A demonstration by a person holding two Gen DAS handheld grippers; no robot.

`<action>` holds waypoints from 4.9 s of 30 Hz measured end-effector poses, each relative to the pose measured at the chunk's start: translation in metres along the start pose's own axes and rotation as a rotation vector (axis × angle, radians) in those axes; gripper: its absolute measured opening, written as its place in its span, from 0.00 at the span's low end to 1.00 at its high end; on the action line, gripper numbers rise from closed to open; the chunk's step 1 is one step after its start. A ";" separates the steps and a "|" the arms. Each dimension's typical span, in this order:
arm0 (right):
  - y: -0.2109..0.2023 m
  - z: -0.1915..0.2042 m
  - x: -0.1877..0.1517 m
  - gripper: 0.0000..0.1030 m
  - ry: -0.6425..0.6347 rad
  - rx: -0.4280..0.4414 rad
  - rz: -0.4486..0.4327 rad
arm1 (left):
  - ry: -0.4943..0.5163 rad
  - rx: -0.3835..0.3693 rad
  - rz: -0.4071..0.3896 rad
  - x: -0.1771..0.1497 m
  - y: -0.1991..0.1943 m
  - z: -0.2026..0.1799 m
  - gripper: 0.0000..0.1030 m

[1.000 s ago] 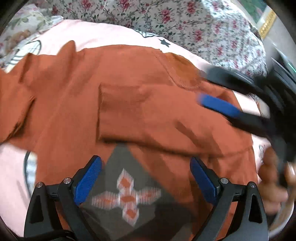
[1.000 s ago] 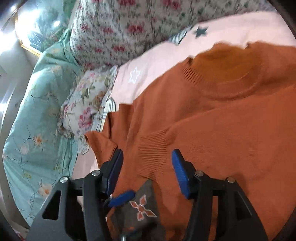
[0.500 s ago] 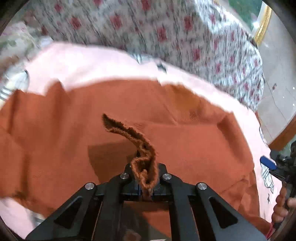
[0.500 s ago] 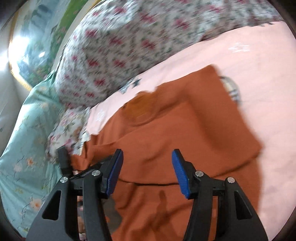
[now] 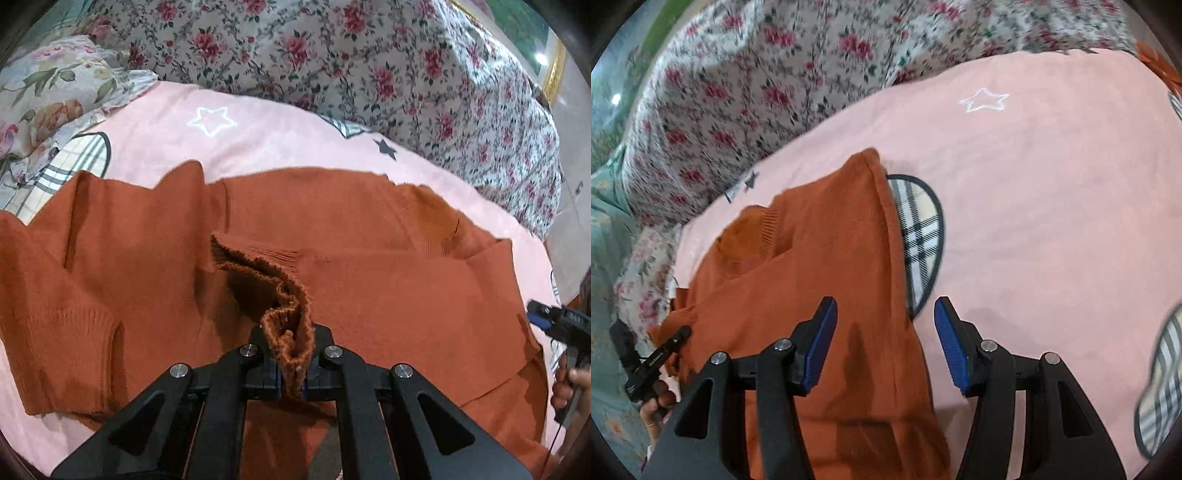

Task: Fold small clothes

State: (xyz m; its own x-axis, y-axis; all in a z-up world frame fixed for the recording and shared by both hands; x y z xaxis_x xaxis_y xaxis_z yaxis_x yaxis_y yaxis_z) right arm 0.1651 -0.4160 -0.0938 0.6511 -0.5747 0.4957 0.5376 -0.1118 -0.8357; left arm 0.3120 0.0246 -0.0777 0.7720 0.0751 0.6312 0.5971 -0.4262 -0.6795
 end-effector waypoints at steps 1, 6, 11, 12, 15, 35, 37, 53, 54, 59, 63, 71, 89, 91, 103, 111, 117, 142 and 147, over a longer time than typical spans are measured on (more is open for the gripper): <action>0.005 0.003 0.000 0.55 -0.015 -0.005 0.010 | 0.005 0.002 0.002 -0.002 -0.001 0.000 0.04; 0.016 -0.002 0.000 0.11 -0.037 -0.041 0.050 | 0.034 -0.023 0.003 -0.002 -0.004 -0.011 0.04; -0.015 -0.021 0.011 0.10 -0.022 -0.090 -0.031 | 0.093 -0.061 0.017 -0.007 0.008 -0.040 0.04; -0.011 -0.022 0.010 0.10 -0.028 -0.105 -0.021 | 0.092 -0.053 0.025 -0.009 0.012 -0.039 0.04; 0.008 -0.026 0.004 0.10 -0.045 -0.156 0.018 | 0.066 -0.038 0.042 -0.013 0.018 -0.028 0.05; -0.048 0.031 -0.060 0.46 -0.109 -0.065 -0.011 | -0.005 0.076 -0.069 -0.051 -0.114 0.035 0.50; -0.056 0.044 -0.072 0.47 -0.120 -0.036 -0.012 | -0.046 0.092 -0.090 -0.047 -0.131 0.054 0.57; -0.058 0.104 -0.115 0.47 -0.186 0.074 0.059 | -0.200 0.104 0.014 -0.018 -0.078 0.143 0.07; -0.059 0.105 -0.115 0.47 -0.187 0.075 0.058 | -0.195 0.095 -0.010 -0.016 -0.083 0.138 0.07; -0.066 0.102 -0.115 0.47 -0.179 0.082 0.037 | -0.108 -0.043 -0.155 -0.001 -0.122 0.070 0.06; -0.071 0.092 -0.115 0.47 -0.152 0.076 0.032 | -0.036 -0.183 -0.205 0.010 -0.130 -0.006 0.06; -0.085 0.052 -0.109 0.47 -0.073 0.038 -0.002 | 0.023 -0.367 -0.154 0.001 -0.064 -0.139 0.06; -0.081 0.009 -0.094 0.55 0.120 0.061 0.017 | 0.189 -0.384 0.136 -0.101 0.028 -0.216 0.41; -0.079 0.021 -0.093 0.55 0.121 0.102 0.027 | 0.218 -0.353 0.125 -0.109 0.010 -0.206 0.42; -0.028 0.062 -0.080 0.55 0.090 0.117 0.115 | 0.067 0.101 -0.046 -0.097 -0.097 -0.015 0.48; -0.016 0.084 -0.069 0.05 0.002 0.130 0.123 | 0.043 0.166 0.043 -0.090 -0.063 0.022 0.46; -0.084 0.057 -0.018 0.05 -0.050 0.089 -0.117 | 0.055 0.218 0.050 -0.086 -0.050 0.023 0.46; -0.025 0.005 -0.040 0.45 0.052 0.116 0.055 | 0.034 -0.098 0.070 0.000 -0.047 0.016 0.74; -0.022 0.013 -0.045 0.46 -0.037 0.088 0.058 | 0.077 -0.061 0.150 0.029 0.016 0.013 0.74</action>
State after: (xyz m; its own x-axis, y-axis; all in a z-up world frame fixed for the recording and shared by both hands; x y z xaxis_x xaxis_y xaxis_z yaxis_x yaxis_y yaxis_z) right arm 0.1306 -0.3772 -0.0943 0.7011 -0.5476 0.4567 0.5422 -0.0065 -0.8402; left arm 0.3470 0.0319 -0.0753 0.8309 -0.0616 0.5530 0.4607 -0.4811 -0.7458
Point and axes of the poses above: each gripper's, at about its wrist camera, not at the fingertips, and y roughly the way its jaws point, z to its left, x to its top, the point moved 6 cm from there along y, roughly the way its jaws point, and after that the axes turned 9 degrees about -x, right-handed, at the moved point
